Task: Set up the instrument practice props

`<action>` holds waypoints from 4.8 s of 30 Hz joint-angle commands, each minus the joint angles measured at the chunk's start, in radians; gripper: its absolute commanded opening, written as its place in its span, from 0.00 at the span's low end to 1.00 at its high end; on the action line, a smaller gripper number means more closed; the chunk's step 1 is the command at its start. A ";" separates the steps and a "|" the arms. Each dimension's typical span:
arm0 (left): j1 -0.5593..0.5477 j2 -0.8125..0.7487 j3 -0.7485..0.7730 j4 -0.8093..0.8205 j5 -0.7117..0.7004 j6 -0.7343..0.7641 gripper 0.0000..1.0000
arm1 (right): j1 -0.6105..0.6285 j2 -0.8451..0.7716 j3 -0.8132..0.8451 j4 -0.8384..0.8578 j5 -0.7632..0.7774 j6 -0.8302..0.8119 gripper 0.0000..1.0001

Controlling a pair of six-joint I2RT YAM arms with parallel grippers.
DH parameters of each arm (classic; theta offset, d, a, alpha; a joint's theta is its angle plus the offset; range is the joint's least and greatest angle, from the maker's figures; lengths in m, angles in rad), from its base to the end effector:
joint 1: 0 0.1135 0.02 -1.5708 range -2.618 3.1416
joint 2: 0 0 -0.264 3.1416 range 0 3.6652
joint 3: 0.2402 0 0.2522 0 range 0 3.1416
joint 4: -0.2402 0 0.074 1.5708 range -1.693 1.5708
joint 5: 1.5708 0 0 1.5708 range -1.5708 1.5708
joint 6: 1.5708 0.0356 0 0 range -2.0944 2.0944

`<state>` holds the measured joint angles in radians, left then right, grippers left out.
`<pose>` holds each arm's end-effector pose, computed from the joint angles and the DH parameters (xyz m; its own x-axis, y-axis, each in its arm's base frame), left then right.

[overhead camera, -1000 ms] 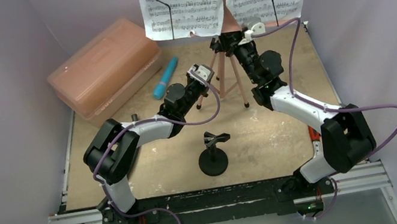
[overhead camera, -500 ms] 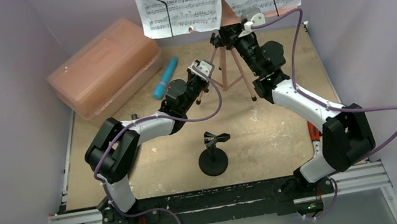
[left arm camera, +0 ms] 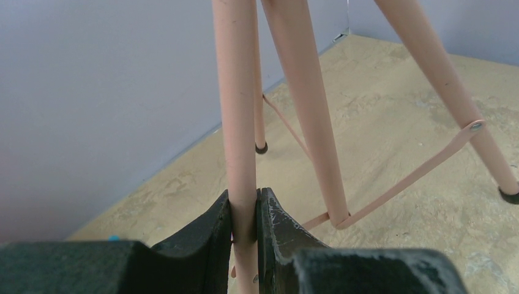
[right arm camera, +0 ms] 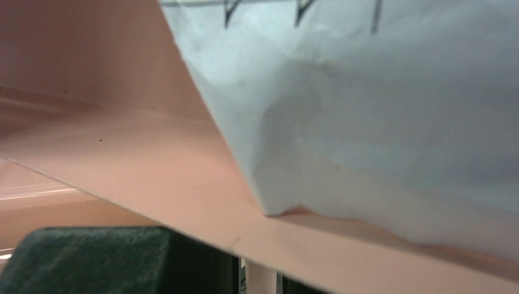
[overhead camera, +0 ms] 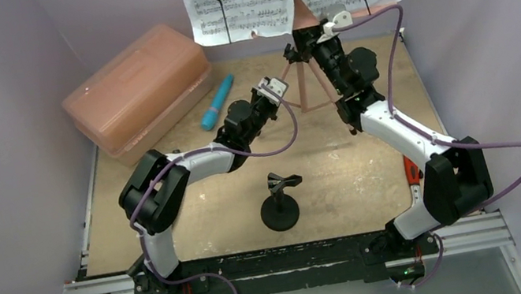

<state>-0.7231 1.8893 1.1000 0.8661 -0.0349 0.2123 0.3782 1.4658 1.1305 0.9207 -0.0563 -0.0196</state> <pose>0.3210 -0.2817 0.2410 0.1901 0.1131 -0.9752 0.6088 0.7657 0.2075 0.3103 0.1254 0.4126 0.5215 0.1861 -0.8327 -0.4021 0.9144 -0.0474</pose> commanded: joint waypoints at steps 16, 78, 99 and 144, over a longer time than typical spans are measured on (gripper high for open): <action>-0.006 0.080 0.112 -0.066 -0.105 0.033 0.00 | -0.071 -0.086 0.132 0.338 0.000 0.040 0.00; -0.043 -0.100 0.011 0.015 -0.418 0.063 0.83 | -0.160 -0.370 -0.390 -0.089 0.033 0.270 0.90; 0.053 -0.226 0.004 -0.876 -0.595 -0.297 1.00 | -0.158 -0.420 -0.411 -0.293 -0.044 0.316 0.98; 0.375 0.283 0.515 -1.167 -0.095 -0.186 0.53 | -0.159 -0.503 -0.378 -0.663 -0.039 0.416 0.98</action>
<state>-0.3500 2.1693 1.5803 -0.3023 -0.1707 -0.0055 0.2218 0.9588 0.7120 0.2295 -0.1158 0.3817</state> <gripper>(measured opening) 0.601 0.980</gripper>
